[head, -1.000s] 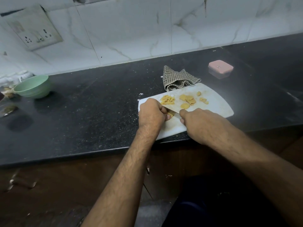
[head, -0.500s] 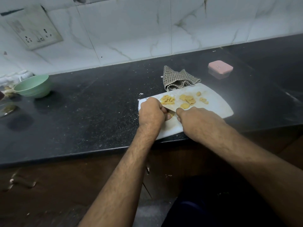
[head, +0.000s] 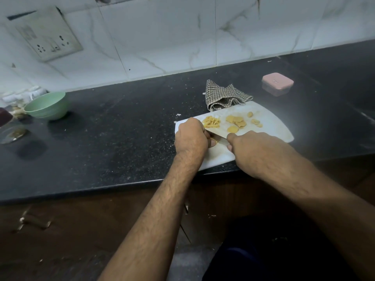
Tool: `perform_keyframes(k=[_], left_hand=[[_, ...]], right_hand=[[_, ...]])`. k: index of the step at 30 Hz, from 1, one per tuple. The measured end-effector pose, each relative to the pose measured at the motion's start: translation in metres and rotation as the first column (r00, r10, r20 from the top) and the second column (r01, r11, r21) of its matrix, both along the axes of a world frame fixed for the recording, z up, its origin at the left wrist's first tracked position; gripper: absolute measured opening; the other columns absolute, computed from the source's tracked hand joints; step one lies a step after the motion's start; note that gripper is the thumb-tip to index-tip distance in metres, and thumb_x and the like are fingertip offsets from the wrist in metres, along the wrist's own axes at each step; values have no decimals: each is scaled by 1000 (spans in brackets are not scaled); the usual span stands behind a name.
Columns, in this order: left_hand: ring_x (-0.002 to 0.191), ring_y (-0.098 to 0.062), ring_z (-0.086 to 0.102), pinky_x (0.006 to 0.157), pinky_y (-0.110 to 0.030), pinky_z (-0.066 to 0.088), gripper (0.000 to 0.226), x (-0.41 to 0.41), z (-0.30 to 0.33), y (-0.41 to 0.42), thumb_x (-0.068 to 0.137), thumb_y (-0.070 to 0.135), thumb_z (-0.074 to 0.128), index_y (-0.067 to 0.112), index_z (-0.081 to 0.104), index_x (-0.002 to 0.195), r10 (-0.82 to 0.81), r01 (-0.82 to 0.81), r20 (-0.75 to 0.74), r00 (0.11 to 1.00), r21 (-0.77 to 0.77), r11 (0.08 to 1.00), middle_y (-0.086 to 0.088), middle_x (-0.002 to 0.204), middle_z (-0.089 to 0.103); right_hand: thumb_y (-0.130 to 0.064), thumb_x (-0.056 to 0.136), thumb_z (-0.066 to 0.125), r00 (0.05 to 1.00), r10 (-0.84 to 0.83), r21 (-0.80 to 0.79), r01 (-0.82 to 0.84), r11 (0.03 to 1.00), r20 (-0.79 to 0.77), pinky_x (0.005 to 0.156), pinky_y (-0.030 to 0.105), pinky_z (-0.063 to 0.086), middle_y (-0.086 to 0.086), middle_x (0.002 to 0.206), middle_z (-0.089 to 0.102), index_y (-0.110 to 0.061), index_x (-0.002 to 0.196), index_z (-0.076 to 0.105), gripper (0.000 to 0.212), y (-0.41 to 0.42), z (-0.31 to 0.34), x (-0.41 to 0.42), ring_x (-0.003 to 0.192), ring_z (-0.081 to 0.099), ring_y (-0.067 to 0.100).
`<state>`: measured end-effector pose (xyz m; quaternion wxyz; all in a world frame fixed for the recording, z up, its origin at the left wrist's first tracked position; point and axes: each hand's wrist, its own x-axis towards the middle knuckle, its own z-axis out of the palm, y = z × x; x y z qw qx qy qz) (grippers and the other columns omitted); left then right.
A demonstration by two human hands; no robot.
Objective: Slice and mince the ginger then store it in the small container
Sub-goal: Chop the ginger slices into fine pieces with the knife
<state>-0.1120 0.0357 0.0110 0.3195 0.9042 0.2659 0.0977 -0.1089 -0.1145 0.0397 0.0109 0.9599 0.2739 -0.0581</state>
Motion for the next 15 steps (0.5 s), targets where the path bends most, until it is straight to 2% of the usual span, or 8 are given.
perform_keyframes(k=[4,8,11,15], left_hand=[[81,-13,68,76,-32,58,18,0,-6,4,74,16,91,12,74,80,-5,5,0,1000,-1,1000,4,75,71],[65,-3,61,58,-20,48,14,-1,-6,1,79,11,87,8,74,85,-32,32,0,999,-27,999,10,66,65],[69,-5,63,60,-22,48,13,-2,-7,3,79,11,86,9,74,83,-40,41,16,999,-36,999,8,71,69],[72,-4,64,71,-24,53,13,-6,-17,7,78,9,87,8,74,77,-68,73,88,994,-49,996,6,76,72]], right_hand=[[-17,102,44,1000,8,3,-8,1000,-29,67,36,41,1,79,42,-20,122,44,20,3,-5,-4,75,47,20],[-14,101,44,1000,6,39,-4,999,-27,63,36,39,2,80,45,-19,119,44,19,5,-15,1,76,49,22],[-20,104,40,1000,-1,42,1,999,-23,65,36,39,0,80,43,-21,121,45,18,4,-11,1,77,48,21],[-27,105,39,998,-36,39,37,999,-46,69,36,41,0,83,42,-23,125,47,22,-2,-2,-2,83,49,22]])
